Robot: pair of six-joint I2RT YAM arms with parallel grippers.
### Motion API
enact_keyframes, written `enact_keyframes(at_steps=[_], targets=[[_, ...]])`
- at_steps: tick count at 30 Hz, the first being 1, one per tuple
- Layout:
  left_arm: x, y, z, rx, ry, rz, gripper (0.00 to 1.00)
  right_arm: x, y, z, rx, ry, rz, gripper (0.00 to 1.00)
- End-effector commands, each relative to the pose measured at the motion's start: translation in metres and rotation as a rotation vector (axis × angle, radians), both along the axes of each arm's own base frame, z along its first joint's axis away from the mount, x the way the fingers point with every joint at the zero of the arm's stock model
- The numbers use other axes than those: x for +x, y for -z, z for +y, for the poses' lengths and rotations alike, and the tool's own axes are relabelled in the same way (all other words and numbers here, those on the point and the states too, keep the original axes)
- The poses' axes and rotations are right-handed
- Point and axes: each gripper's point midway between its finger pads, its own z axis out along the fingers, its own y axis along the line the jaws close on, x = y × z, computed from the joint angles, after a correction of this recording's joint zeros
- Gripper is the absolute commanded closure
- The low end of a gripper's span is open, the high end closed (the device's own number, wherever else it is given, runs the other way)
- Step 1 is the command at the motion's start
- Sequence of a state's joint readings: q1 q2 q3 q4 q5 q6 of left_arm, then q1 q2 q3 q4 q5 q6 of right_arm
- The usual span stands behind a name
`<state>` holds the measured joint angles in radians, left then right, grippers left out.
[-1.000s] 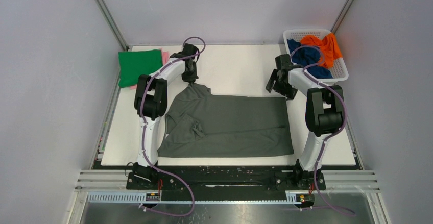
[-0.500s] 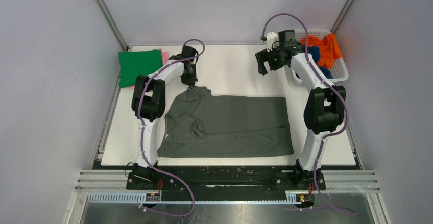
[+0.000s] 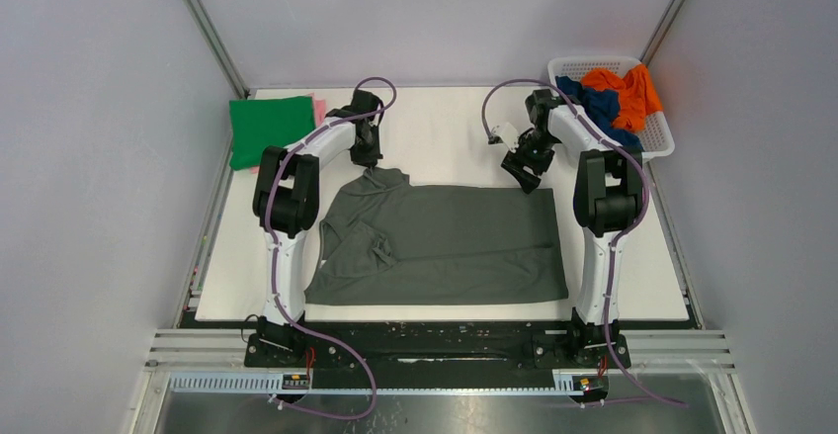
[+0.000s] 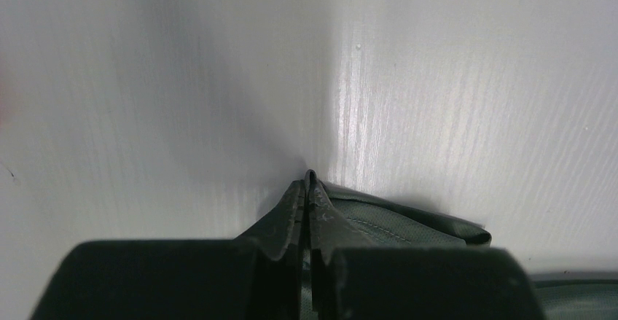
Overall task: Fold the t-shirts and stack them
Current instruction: Grab the side of the flattened tshirt furthest away from the robot with both arms
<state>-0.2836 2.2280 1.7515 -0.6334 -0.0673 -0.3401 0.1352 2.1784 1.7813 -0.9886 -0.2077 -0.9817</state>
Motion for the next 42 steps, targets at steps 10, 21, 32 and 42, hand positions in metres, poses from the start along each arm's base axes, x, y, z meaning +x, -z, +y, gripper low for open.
enact_keyframes(at_steps=[10,21,32,42], targets=[[0.004,-0.03,-0.006,-0.05,0.01,-0.074,1.0,-0.016,0.018,-0.029,-0.149,-0.026,0.109,0.39],[0.003,-0.036,-0.009,-0.074,0.009,-0.084,1.0,-0.013,0.015,-0.027,-0.149,-0.026,0.105,0.92],[-0.023,-0.069,-0.033,-0.137,0.025,-0.172,1.0,-0.011,-0.014,-0.008,-0.17,-0.084,-0.191,1.0],[-0.07,-0.09,-0.037,-0.188,0.028,-0.241,1.0,-0.039,-0.024,-0.007,-0.265,-0.008,-0.336,1.0]])
